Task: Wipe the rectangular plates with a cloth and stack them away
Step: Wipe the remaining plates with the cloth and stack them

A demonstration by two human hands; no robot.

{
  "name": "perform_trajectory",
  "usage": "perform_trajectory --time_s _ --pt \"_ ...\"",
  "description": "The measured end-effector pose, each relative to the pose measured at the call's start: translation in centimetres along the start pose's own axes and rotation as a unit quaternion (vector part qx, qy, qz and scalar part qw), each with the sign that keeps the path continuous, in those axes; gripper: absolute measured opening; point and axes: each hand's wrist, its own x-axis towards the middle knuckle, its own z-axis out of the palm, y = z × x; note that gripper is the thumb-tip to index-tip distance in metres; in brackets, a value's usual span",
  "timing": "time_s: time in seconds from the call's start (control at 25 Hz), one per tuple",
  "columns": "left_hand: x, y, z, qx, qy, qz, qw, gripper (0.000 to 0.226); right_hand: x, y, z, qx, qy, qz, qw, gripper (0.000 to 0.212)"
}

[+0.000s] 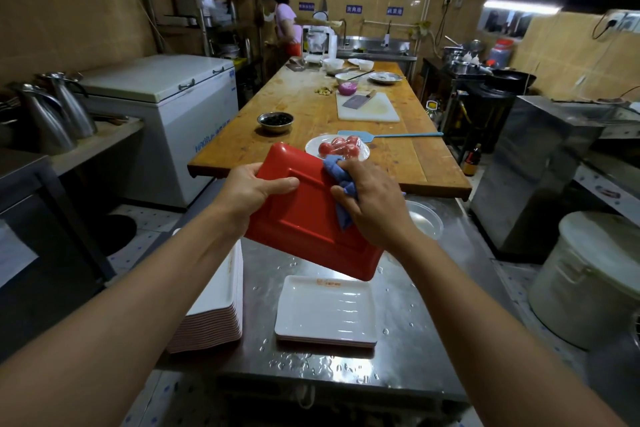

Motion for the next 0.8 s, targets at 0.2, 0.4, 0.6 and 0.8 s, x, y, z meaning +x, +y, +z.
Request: perform_trajectory --time_s 0.2,0.4,0.6,0.8 --pt "-0.1 -0.9 -0.8 -0.034 0.026 -0.034 0.999 0.024 -1.6 2.6 -0.3 0.134 -0.017 0.103 0.985 0.029" --pt "0.5 -1.9 0.1 -0.110 0.063 -0.084 0.988 0.017 -1.4 2.1 0.6 0.152 0.018 0.126 0.980 0.037" --pt "1.1 -3.2 1.0 -0.154 0.093 -0.147 0.973 0.011 -5.1 2.3 2.3 0.147 0.024 0.142 0.979 0.048" --pt "1.6 -3.1 1.3 -0.176 0.100 -0.202 0.958 0.013 -6.8 3.0 3.3 0.067 0.018 0.139 0.988 0.055"
